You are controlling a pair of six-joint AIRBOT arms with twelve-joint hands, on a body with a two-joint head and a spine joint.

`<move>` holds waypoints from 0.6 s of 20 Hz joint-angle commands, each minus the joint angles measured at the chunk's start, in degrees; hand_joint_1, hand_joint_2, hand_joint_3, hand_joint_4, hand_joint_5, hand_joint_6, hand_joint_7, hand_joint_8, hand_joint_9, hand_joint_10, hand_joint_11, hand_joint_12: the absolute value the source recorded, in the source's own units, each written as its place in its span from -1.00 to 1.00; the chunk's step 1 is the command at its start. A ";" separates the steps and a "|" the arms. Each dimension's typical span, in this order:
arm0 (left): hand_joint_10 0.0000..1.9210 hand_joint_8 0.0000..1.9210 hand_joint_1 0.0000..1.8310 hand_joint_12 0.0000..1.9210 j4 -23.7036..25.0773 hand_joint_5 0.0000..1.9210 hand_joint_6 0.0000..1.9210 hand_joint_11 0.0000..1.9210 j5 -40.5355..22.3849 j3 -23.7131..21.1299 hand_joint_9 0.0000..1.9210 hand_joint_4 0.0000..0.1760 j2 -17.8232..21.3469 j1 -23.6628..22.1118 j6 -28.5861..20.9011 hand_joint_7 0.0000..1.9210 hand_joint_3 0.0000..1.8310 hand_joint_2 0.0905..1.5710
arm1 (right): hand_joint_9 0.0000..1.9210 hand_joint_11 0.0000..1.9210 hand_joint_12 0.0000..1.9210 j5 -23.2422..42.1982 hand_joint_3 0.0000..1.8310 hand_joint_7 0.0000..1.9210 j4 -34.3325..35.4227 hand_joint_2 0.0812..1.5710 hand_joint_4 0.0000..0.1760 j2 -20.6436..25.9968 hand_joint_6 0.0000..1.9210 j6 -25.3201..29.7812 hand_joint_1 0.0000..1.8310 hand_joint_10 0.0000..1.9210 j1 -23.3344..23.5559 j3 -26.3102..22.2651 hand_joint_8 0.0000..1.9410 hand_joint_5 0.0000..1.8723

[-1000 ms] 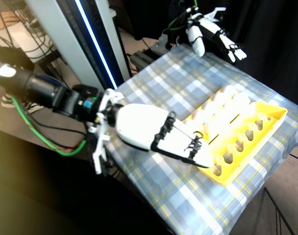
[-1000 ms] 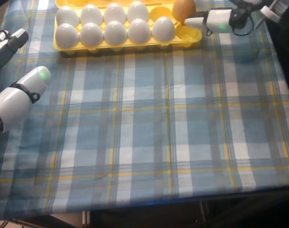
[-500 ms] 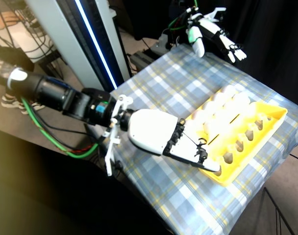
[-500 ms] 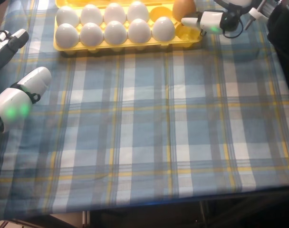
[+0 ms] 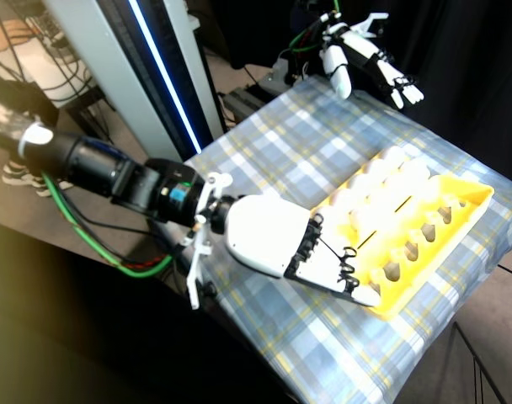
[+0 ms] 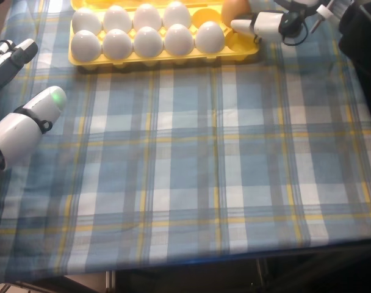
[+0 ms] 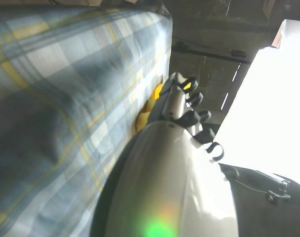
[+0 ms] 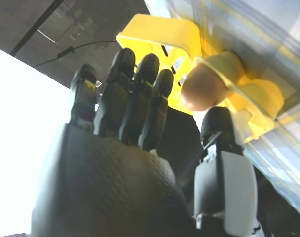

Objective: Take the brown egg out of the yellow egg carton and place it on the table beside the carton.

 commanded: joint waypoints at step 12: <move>-1.00 -1.00 -0.63 -1.00 2.52 -0.65 -1.00 -1.00 -6.68 0.26 -0.95 -0.47 0.08 -0.35 -0.48 -0.83 -1.00 0.53 | -0.37 -0.98 -0.99 4.92 -1.00 -0.13 -2.11 0.53 -1.00 -0.90 -0.99 0.02 -0.26 -0.99 0.83 0.84 -0.99 -0.12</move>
